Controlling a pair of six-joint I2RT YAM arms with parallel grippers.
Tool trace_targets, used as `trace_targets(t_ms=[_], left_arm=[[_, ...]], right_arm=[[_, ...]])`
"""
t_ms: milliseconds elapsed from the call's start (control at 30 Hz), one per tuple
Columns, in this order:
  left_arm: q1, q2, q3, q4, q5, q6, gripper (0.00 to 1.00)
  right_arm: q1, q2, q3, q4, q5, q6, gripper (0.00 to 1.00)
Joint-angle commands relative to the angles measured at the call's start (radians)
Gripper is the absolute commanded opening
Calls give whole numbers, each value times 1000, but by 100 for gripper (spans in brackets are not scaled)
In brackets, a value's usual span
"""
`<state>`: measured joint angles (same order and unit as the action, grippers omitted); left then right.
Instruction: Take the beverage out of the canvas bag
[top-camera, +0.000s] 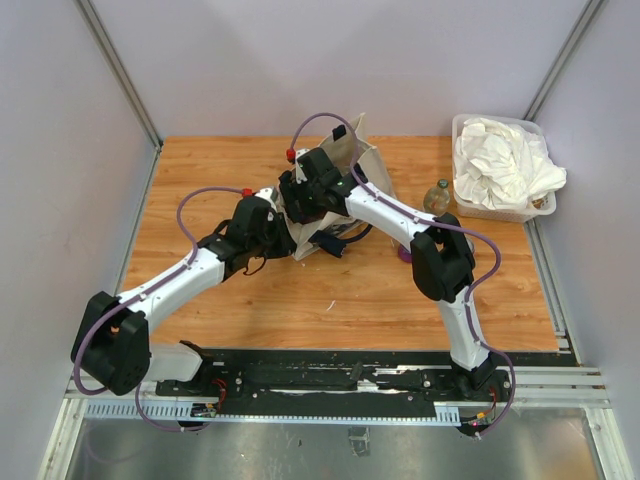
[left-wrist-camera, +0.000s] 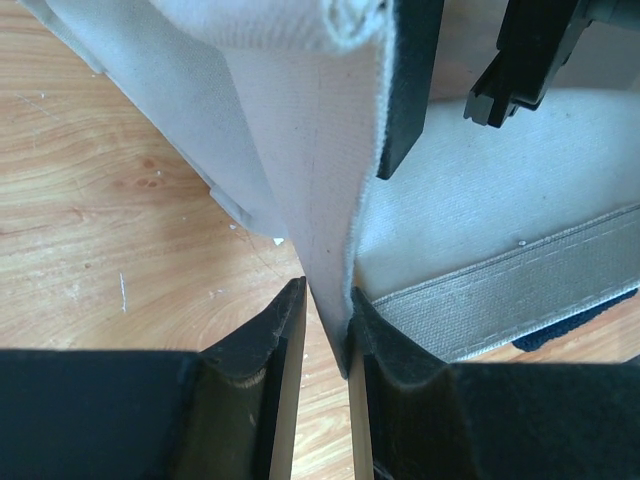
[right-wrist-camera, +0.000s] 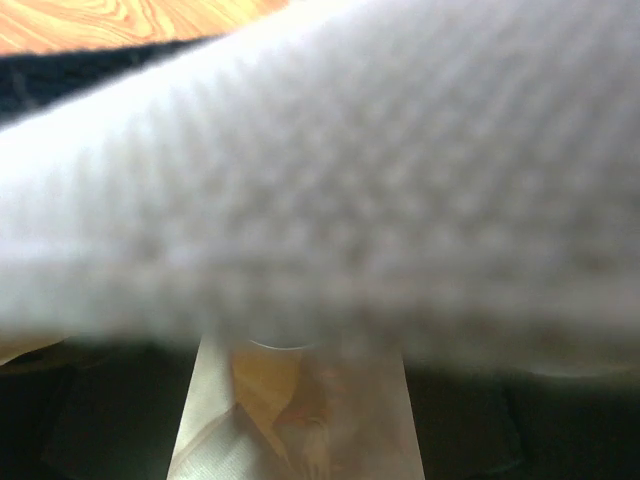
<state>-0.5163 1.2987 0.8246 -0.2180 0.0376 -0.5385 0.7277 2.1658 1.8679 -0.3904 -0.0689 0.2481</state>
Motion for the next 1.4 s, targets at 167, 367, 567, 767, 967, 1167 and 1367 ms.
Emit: trace_targets(t_ms=[167, 367, 567, 767, 967, 1167, 1367], left_arm=[[-3, -65, 43, -202, -128, 83, 28], [-3, -163, 109, -300, -242, 82, 30], [-3, -240, 106, -294, -251, 74, 33], [-3, -226, 80, -249, -191, 39, 34], [-2, -269, 32, -123, -149, 18, 55], [-2, -294, -32, -4, -187, 10, 69], [-3, -243, -28, 90, -212, 7, 65]], right_arm=[[13, 30, 2, -111, 73, -83, 78], [18, 35, -2, -101, 82, -104, 80], [25, 44, -3, -86, 74, -116, 80], [44, -11, -56, -10, 99, -133, 80], [45, -61, -87, 34, 120, -129, 80], [45, -63, -92, 32, 110, -111, 80], [45, -63, -100, 24, 110, -110, 80]])
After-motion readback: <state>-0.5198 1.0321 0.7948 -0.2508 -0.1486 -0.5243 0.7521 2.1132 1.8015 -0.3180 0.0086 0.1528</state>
